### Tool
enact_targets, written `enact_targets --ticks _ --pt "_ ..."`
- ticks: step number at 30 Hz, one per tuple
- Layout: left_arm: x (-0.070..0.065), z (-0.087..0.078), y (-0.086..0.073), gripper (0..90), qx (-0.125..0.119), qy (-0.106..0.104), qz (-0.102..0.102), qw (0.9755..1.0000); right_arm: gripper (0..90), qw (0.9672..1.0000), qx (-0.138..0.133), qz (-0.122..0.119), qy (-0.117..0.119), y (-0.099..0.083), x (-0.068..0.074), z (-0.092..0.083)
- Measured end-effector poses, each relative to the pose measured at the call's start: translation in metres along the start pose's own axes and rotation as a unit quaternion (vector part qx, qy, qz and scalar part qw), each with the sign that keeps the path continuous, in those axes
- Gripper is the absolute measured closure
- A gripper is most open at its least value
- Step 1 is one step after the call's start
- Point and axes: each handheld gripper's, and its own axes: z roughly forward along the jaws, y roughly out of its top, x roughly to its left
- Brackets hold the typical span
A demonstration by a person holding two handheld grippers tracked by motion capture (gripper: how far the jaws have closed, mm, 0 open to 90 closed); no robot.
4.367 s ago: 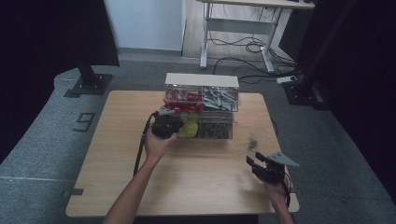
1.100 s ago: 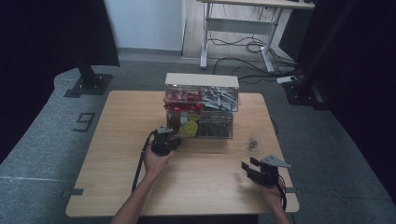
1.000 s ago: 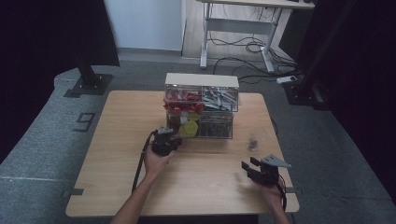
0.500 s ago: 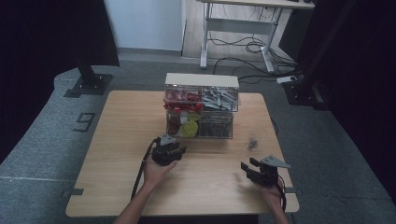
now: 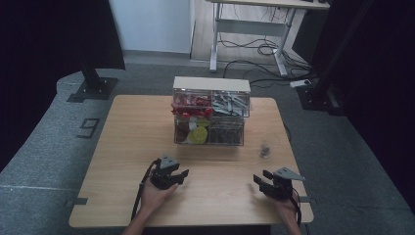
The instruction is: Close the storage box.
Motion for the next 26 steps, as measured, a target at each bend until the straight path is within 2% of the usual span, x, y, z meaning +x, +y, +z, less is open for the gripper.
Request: enact_targets --ticks 1,2,4,8,13,21,26 --pt "0.001 0.000 -0.001 50.3 0.013 0.003 0.005 0.9999 47.6 1.0000 0.001 0.001 -0.001 -0.001 0.000 -0.001" --pt "0.002 -0.002 -0.003 49.7 0.012 0.007 0.004 0.9999 47.6 1.0000 0.002 0.001 -0.002 -0.002 0.000 -0.001" --pt "0.006 -0.005 -0.007 50.2 0.007 0.001 -0.008 0.9999 47.6 1.0000 0.003 0.003 -0.003 -0.004 0.000 -0.003" --pt "0.010 -0.008 -0.019 49.6 0.026 0.007 -0.017 0.9995 47.4 1.0000 0.003 0.003 -0.007 -0.006 0.000 -0.007" --pt "0.014 -0.013 -0.030 50.1 0.023 0.012 -0.029 0.9992 47.4 0.9999 0.002 0.004 -0.009 -0.009 -0.002 -0.012" --pt "0.014 -0.012 -0.031 49.9 0.020 0.029 -0.017 0.9992 46.5 0.9999 0.008 -0.002 -0.013 -0.009 -0.002 -0.011" --pt "0.014 -0.011 -0.031 49.3 0.017 0.031 -0.012 0.9993 45.2 0.9998 0.015 -0.001 -0.011 -0.008 -0.003 -0.009"
